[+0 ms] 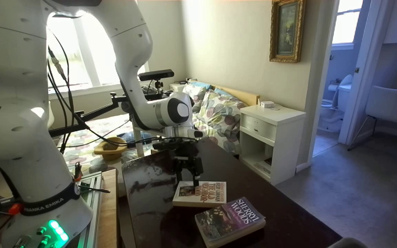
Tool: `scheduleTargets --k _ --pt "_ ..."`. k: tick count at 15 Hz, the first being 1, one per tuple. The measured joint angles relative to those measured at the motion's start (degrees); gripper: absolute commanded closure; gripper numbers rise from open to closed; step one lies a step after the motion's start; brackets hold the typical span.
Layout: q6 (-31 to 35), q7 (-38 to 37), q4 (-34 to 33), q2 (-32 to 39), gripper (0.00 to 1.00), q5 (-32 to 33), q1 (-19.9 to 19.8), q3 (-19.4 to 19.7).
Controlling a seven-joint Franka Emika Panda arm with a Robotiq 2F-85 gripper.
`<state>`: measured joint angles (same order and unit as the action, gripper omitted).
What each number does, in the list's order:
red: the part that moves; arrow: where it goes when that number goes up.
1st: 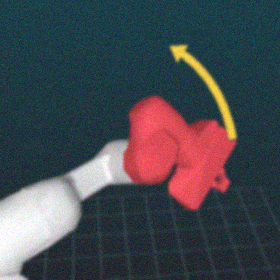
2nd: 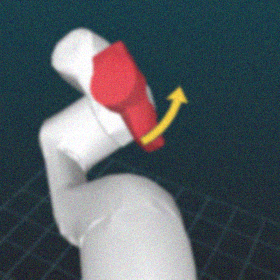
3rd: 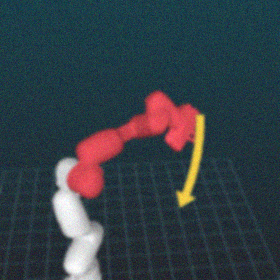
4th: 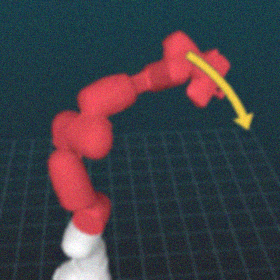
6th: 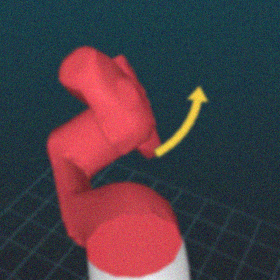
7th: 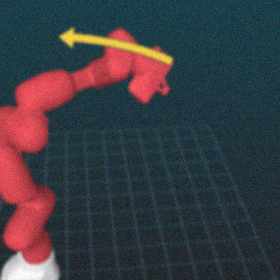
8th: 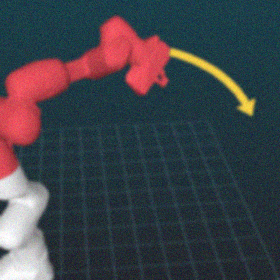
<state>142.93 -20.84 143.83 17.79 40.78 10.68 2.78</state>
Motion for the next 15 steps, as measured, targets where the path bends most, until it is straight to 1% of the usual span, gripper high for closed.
scheduleTargets --k 1,2,4,8,10,11,12,15 --pt "0.13 0.00 0.00 0.12 0.31 0.02 0.00 0.01" --pt "0.33 0.00 0.00 0.25 0.40 0.02 0.00 0.01" --pt "0.55 0.00 -0.01 0.37 0.52 0.03 0.02 0.01" --pt "0.51 -0.01 -0.01 -0.41 0.75 0.03 0.02 0.02" --pt "0.46 -0.02 -0.01 -0.80 0.89 0.03 0.01 0.02" --pt "0.46 -0.04 -0.01 -0.81 0.98 0.07 -0.01 0.14" --pt "0.47 -0.04 -0.01 -0.65 1.00 0.10 -0.07 0.29" --pt "0.55 -0.05 -0.02 -0.17 0.99 0.12 -0.19 0.55"
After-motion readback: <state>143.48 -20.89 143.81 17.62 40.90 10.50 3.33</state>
